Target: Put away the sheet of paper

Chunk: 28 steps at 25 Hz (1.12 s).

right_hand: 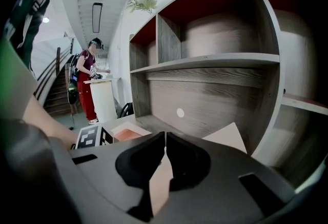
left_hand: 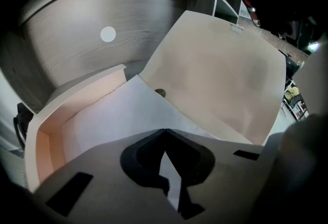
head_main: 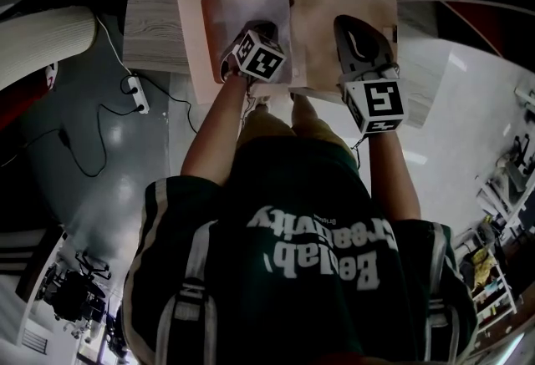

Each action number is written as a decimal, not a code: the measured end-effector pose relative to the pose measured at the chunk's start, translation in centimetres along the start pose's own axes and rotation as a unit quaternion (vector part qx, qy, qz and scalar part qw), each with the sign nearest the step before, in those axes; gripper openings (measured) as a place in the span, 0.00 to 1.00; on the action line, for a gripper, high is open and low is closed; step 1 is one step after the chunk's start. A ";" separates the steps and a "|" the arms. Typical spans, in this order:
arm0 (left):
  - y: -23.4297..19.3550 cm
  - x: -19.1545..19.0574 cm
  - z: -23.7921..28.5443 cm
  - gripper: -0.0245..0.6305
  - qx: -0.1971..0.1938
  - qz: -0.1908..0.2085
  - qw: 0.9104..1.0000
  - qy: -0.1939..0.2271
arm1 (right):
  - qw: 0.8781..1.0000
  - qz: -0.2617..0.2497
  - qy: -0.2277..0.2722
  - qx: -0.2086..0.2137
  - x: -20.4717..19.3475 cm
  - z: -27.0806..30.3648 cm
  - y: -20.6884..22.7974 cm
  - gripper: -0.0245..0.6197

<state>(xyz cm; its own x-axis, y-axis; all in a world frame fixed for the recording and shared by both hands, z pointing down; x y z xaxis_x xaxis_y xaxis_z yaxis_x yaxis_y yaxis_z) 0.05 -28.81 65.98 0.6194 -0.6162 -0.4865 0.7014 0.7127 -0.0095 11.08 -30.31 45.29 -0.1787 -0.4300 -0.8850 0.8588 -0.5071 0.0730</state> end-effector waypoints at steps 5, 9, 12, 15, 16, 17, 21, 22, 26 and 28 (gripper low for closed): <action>-0.7 -1.4 -0.7 0.07 0.015 -0.017 1.000 -0.008 | 1.000 0.000 0.000 0.005 -0.1 0.0 -0.3 0.10; -1.6 -2.2 -1.2 0.07 0.027 -0.026 0.999 -0.012 | 1.000 -0.001 0.000 0.009 -0.1 0.0 -0.6 0.10; -2.3 -2.9 -1.6 0.07 0.038 -0.036 0.998 -0.020 | 1.000 -0.003 0.000 0.010 -0.2 -0.1 -0.8 0.10; -3.0 -3.6 -1.9 0.07 0.052 -0.043 0.997 -0.031 | 1.000 -0.004 0.002 0.011 -0.1 -0.2 -0.8 0.10; -3.1 -3.7 -2.0 0.07 0.054 -0.046 0.997 -0.033 | 1.000 -0.004 0.002 0.012 0.0 -0.2 -0.9 0.10; -3.2 -3.8 -2.2 0.07 0.054 -0.048 0.997 -0.035 | 1.000 -0.004 0.003 0.012 0.1 -0.3 -0.9 0.10; -3.4 -3.8 -2.4 0.07 0.054 -0.057 0.996 -0.034 | 1.000 -0.007 0.004 0.015 0.2 -0.2 -1.4 0.10; -3.4 -3.8 -2.5 0.07 0.055 -0.056 0.996 -0.033 | 1.000 -0.008 0.004 0.015 0.2 -0.2 -1.5 0.10; -3.1 -3.4 -3.2 0.07 0.056 -0.049 0.997 -0.024 | 1.000 -0.010 0.009 0.012 0.6 -0.5 -1.9 0.10; -3.0 -3.2 -3.8 0.07 0.057 -0.047 0.997 -0.016 | 1.000 -0.010 0.013 0.009 0.8 -0.8 -2.3 0.10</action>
<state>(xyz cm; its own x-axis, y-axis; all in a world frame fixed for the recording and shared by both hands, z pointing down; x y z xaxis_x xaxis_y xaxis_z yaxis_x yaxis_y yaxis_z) -5.35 -27.68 64.27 0.5595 -0.6899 -0.4593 0.7908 0.6104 0.0465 9.36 -28.90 44.03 -0.1842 -0.4004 -0.8976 0.8463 -0.5290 0.0623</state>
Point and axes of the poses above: the fingertips, and each gripper's own axes: z forward along the fingers, y to its right, x out of its top, the point moved 1 cm from there along -z, backward along the fingers, and after that the axes turned 3 degrees about z, right-handed, at the moved point
